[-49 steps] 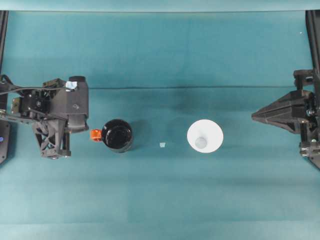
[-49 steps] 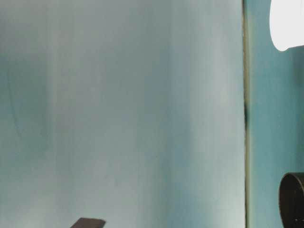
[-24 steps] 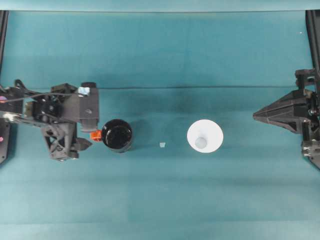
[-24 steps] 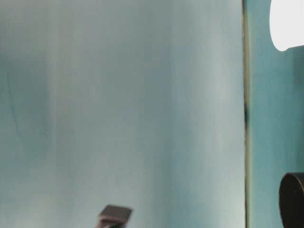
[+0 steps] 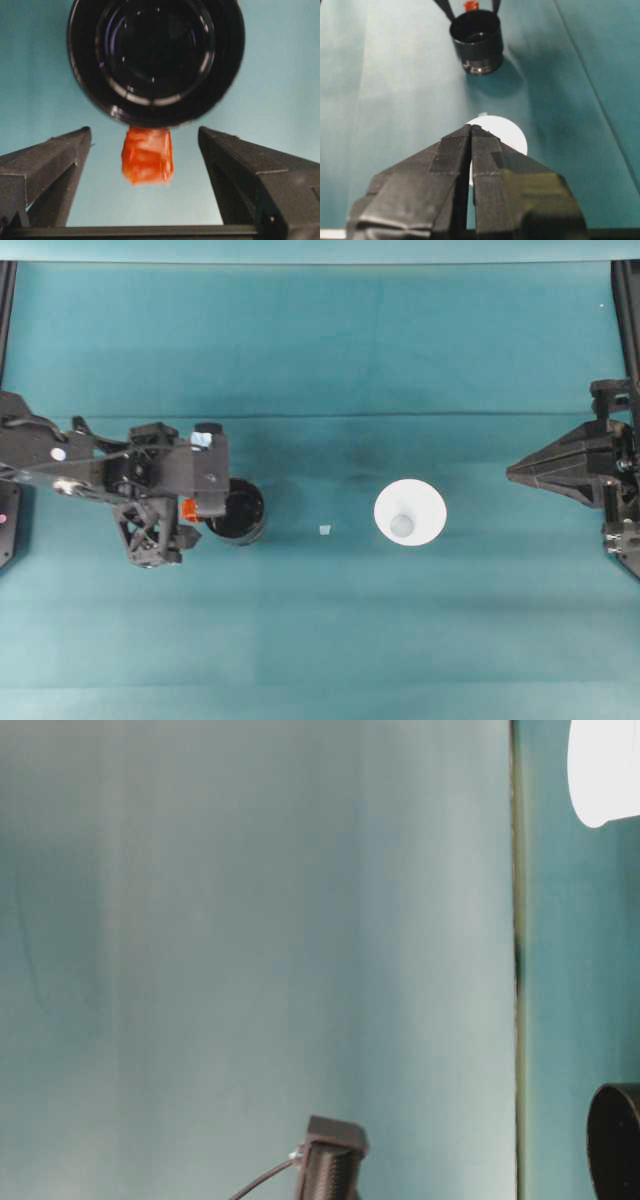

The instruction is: Put the paper cup into the moved red handle cup holder.

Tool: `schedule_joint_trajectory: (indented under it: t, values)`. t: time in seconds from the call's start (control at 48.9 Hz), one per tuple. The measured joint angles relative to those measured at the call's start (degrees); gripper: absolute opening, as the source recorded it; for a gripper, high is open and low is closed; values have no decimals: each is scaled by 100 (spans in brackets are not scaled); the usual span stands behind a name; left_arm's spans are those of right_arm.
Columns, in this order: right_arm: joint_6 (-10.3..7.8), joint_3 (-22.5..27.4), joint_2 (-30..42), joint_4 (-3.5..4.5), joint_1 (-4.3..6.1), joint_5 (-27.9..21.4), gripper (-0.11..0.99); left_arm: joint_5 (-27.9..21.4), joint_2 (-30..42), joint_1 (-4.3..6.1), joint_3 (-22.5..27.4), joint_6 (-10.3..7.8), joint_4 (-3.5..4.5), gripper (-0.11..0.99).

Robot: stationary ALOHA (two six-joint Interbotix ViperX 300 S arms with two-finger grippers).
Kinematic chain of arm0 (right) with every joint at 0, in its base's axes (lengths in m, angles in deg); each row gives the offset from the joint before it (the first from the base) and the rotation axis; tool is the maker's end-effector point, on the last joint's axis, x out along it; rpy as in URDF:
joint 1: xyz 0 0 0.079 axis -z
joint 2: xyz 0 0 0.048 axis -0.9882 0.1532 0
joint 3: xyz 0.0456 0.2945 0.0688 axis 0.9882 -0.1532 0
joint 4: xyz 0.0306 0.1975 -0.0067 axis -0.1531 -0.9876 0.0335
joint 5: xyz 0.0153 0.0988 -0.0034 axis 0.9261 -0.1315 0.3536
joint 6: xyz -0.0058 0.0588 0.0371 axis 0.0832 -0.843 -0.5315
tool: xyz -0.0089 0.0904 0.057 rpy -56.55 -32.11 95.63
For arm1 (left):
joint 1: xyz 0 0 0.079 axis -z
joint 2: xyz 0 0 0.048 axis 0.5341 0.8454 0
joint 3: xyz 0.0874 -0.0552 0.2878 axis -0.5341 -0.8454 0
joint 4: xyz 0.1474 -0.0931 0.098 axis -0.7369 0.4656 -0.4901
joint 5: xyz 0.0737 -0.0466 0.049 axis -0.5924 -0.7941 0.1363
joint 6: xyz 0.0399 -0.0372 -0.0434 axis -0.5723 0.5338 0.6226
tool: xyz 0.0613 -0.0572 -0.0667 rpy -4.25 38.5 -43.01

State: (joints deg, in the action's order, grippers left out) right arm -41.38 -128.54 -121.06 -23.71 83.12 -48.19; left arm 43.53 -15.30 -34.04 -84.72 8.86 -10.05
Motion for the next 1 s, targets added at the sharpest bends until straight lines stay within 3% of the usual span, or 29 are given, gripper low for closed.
schedule_joint_trajectory:
  t: [0.307, 0.47, 0.573, 0.757, 0.9, 1.002]
  values:
    - [0, 0, 0, 0, -9, 0, -9, 44, 105, 9, 0, 0, 0, 92]
    - [-9, 0, 0, 0, -9, -9, -9, 44, 105, 9, 0, -35, 0, 84]
    - [-9, 0, 0, 0, -9, 0, -9, 44, 97, 26, 0, -44, 0, 72]
    - [0, 0, 0, 0, 0, -9, -9, 53, 105, 114, 0, -88, 0, 27]
    - [0, 0, 0, 0, -9, -9, -9, 53, 105, 237, 0, -193, 0, 26]
    - [0, 0, 0, 0, -9, -9, -9, 44, 97, 264, 9, -272, 0, 26]
